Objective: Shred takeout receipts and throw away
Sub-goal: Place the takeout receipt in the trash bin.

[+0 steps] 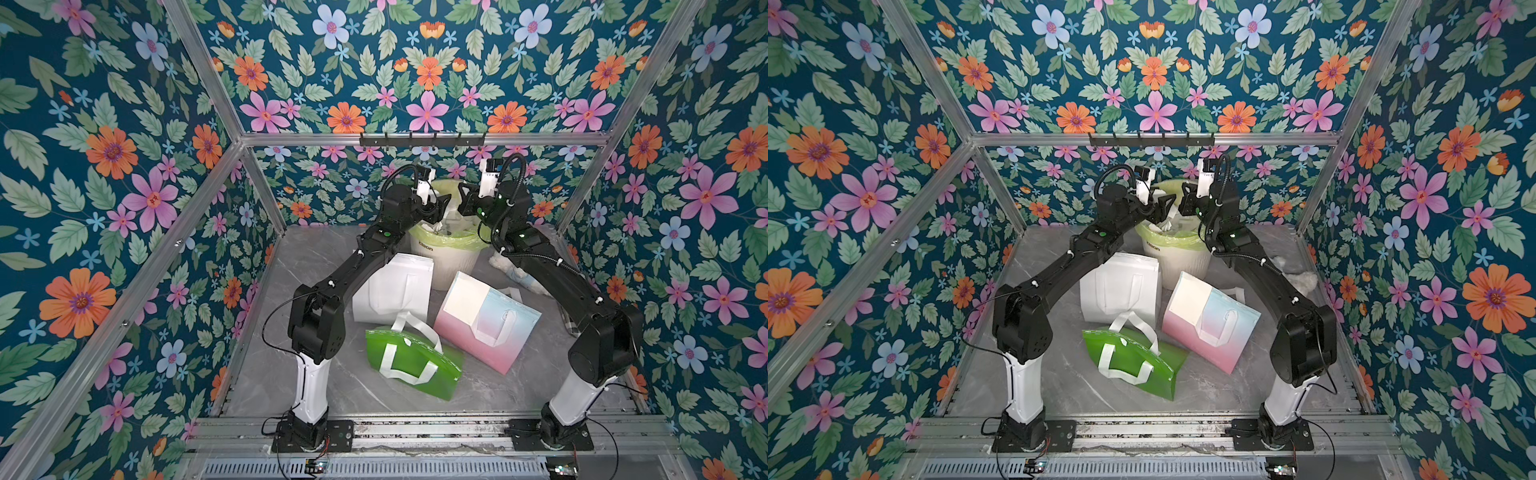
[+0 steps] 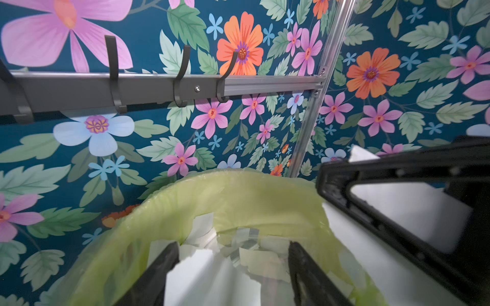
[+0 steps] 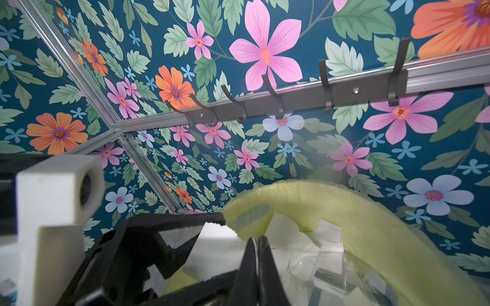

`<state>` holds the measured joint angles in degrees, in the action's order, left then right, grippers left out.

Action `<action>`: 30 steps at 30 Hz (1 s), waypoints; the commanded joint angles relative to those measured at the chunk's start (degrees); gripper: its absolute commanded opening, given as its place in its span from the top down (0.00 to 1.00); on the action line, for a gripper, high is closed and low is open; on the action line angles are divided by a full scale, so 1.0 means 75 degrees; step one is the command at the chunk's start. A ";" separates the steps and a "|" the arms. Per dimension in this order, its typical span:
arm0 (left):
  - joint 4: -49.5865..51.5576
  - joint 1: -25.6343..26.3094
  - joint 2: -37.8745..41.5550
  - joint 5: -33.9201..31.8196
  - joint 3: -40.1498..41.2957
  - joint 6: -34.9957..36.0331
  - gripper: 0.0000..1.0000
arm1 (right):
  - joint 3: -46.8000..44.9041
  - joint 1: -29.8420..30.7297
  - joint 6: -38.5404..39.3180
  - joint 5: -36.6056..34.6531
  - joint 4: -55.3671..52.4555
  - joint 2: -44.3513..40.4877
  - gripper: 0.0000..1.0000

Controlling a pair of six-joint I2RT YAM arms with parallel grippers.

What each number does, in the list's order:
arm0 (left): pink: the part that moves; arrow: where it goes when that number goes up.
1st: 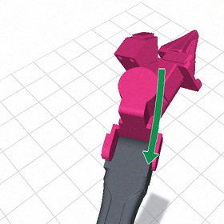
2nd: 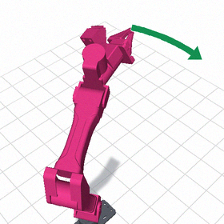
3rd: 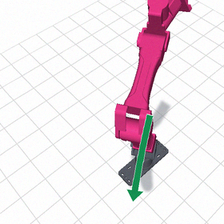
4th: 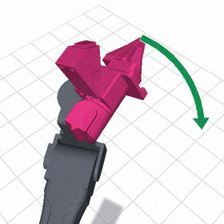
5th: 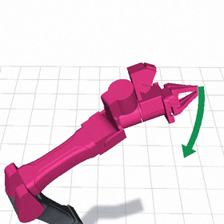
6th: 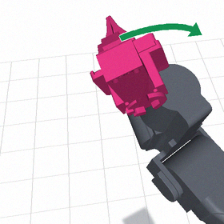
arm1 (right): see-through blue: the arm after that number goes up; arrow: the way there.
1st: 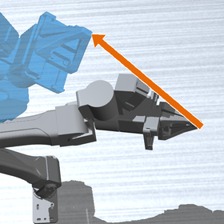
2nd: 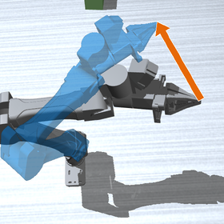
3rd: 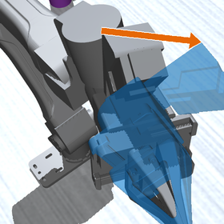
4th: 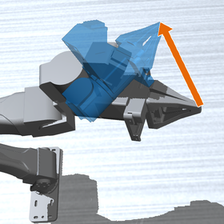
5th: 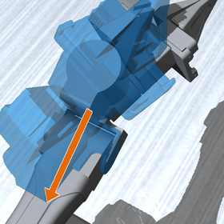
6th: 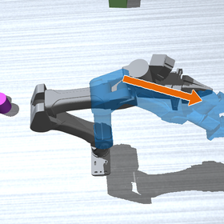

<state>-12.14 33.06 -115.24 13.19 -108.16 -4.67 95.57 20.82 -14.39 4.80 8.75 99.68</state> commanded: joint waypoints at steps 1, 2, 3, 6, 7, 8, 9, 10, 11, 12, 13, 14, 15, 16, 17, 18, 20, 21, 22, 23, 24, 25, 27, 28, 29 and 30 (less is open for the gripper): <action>0.0054 0.0027 0.0100 -0.0919 -0.0065 0.0619 0.20 | 0.0053 -0.0007 0.0047 0.0110 0.0061 -0.0025 1.00; 0.0052 0.0041 0.0124 -0.1157 -0.0064 0.0628 0.19 | 0.0060 -0.0004 0.0045 0.0110 0.0059 -0.0024 1.00; 0.0038 0.0057 0.0141 -0.1439 -0.0052 0.0646 0.18 | 0.0066 -0.0001 0.0046 0.0121 0.0086 -0.0013 1.00; -0.0062 0.0069 0.0200 -0.1766 0.0000 0.0385 0.18 | 0.0094 -0.0001 0.0028 0.0145 0.0106 0.0032 1.00; -0.0134 0.0057 0.0240 -0.1756 0.0046 0.0219 0.19 | 0.0118 -0.0001 0.0001 0.0145 0.0106 0.0061 1.00; -0.0189 0.0057 0.0268 -0.1690 0.0065 0.0105 0.19 | 0.0129 -0.0003 -0.0009 0.0157 0.0106 0.0090 1.00; -0.0219 0.0057 0.0303 -0.1537 0.0075 -0.0020 0.20 | 0.0164 -0.0007 -0.0031 0.0186 0.0099 0.0121 1.00; -0.0238 0.0057 0.0337 -0.1326 0.0067 -0.0142 0.20 | 0.0202 -0.0005 -0.0049 0.0220 0.0081 0.0156 1.00; -0.0271 0.0057 0.0381 -0.1132 0.0099 -0.0254 0.20 | 0.0235 -0.0005 -0.0061 0.0282 0.0087 0.0193 1.00; -0.0330 0.0057 0.0452 -0.0868 0.0131 -0.0386 0.20 | 0.0278 -0.0005 -0.0064 0.0342 0.0053 0.0252 1.00; -0.0406 0.0056 0.0544 -0.0635 0.0194 -0.0537 0.20 | 0.0340 0.0001 -0.0073 0.0390 0.0042 0.0304 1.00; -0.0517 0.0057 0.0674 -0.0524 0.0291 -0.0647 0.20 | 0.0378 -0.0004 -0.0081 0.0392 0.0030 0.0355 1.00; -0.0671 0.0057 0.0857 -0.0471 0.0503 -0.0786 0.21 | 0.0416 0.0000 -0.0083 0.0371 0.0010 0.0417 1.00; -0.0819 0.0057 0.1075 -0.0523 0.0772 -0.0889 0.21 | 0.0468 -0.0006 -0.0082 0.0368 -0.0010 0.0478 1.00; -0.0944 0.0057 0.1309 -0.0610 0.1030 -0.0957 0.21 | 0.0522 -0.0002 -0.0073 0.0379 -0.0055 0.0535 1.00; -0.1090 0.0057 0.1593 -0.0660 0.1376 -0.1005 0.21 | 0.0584 -0.0010 -0.0034 0.0411 -0.0098 0.0610 1.00; -0.1393 0.0057 0.2197 -0.0863 0.2137 -0.1038 0.21 | 0.0731 -0.0001 0.0002 0.0427 -0.0208 0.0733 0.84; -0.1541 0.0059 0.2496 -0.0905 0.2518 -0.1096 0.21 | 0.0807 -0.0006 0.0031 0.0450 -0.0266 0.0798 0.72; -0.1601 0.0062 0.2762 -0.0922 0.2841 -0.1133 0.21 | 0.0891 -0.0001 0.0056 0.0444 -0.0323 0.0856 0.60; -0.1596 0.0066 0.2964 -0.0932 0.3069 -0.1174 0.21 | 0.0959 -0.0007 0.0067 0.0450 -0.0375 0.0900 0.51; -0.1520 0.0068 0.3188 -0.0897 0.3275 -0.1216 0.21 | 0.1064 0.0000 0.0099 0.0450 -0.0441 0.0941 0.44; -0.1442 0.0069 0.3380 -0.0872 0.3466 -0.1253 0.21 | 0.1177 0.0001 0.0141 0.0450 -0.0543 0.0999 0.40; -0.1249 0.0069 0.3694 -0.0834 0.3781 -0.1276 0.22 | 0.1395 -0.0006 0.0241 0.0422 -0.0744 0.1075 0.36; -0.1143 0.0068 0.3847 -0.0833 0.3939 -0.1276 0.22 | 0.1486 -0.0008 0.0276 0.0388 -0.0829 0.1093 0.34; -0.1049 0.0068 0.3971 -0.0850 0.4071 -0.1266 0.22 | 0.1528 0.0000 0.0312 0.0352 -0.0880 0.1100 0.32; -0.0988 0.0069 0.4112 -0.0888 0.4228 -0.1274 0.22 | 0.1574 -0.0004 0.0364 0.0314 -0.0924 0.1093 0.31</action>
<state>-20.47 33.63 -86.19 6.94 -78.00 -13.39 106.39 20.80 -13.32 7.44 3.27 107.87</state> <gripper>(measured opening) 0.781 0.688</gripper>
